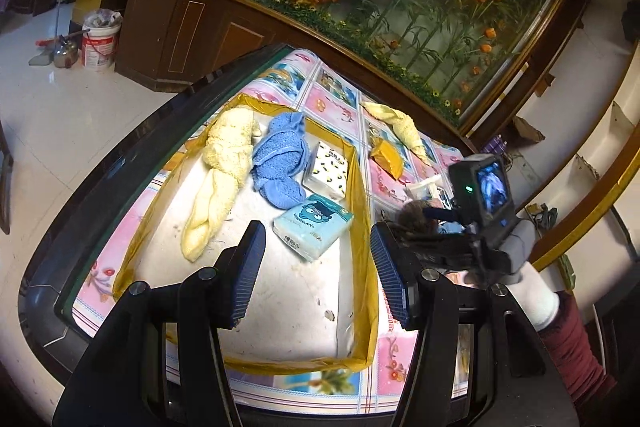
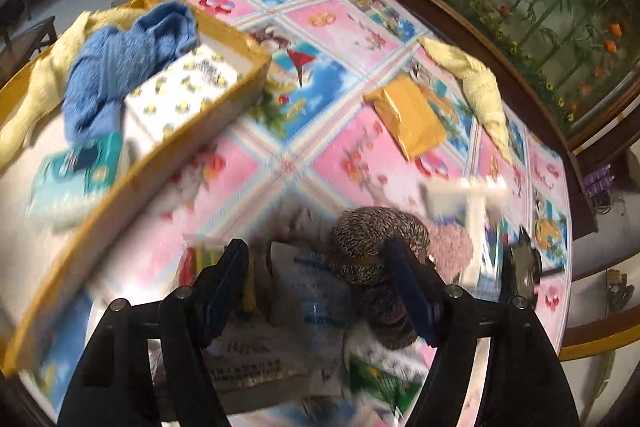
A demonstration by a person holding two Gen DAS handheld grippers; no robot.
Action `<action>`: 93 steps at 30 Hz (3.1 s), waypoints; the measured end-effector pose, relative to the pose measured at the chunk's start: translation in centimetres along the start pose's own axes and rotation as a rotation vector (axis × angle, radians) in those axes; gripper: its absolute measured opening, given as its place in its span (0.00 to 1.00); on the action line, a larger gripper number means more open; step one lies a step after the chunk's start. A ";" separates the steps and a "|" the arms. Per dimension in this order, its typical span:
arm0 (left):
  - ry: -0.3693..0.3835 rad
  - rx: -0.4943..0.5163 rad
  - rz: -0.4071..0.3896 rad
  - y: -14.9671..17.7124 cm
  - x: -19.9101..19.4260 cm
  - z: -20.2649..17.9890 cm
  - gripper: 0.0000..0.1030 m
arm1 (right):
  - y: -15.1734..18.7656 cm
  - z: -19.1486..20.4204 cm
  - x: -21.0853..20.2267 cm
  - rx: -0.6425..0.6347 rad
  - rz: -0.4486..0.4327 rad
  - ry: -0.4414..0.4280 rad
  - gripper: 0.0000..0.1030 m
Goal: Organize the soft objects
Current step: 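Grasp the brown knit hat with the right gripper and lift it, then carry knit hat to tray with right gripper while left gripper grasps white packet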
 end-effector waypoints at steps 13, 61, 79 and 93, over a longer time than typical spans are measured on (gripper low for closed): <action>0.056 0.074 0.031 0.8 0.5 -2.5 0.53 | -0.3 -5.5 -2.0 0.257 -0.087 -0.164 0.70; 0.150 0.596 0.286 5.0 10.4 -18.1 0.07 | 16.2 -14.5 -3.4 0.546 -0.108 -0.390 0.57; 0.029 0.746 0.419 10.3 14.8 -19.9 0.61 | 15.4 -12.1 -6.0 0.523 -0.160 -0.449 0.57; 0.190 0.450 0.245 4.9 9.2 -16.1 0.27 | 13.6 -10.7 -7.7 0.505 -0.202 -0.524 0.57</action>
Point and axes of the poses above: each gripper's, at about its wrist camera, not at the fingertips, and x roughly the way its jaws point, z to its left, y to its underside, the point moved 1 cm from there along x, roughly the way its jaws point, and after that the axes turned 4 degrees about x, right-handed, at the moved point
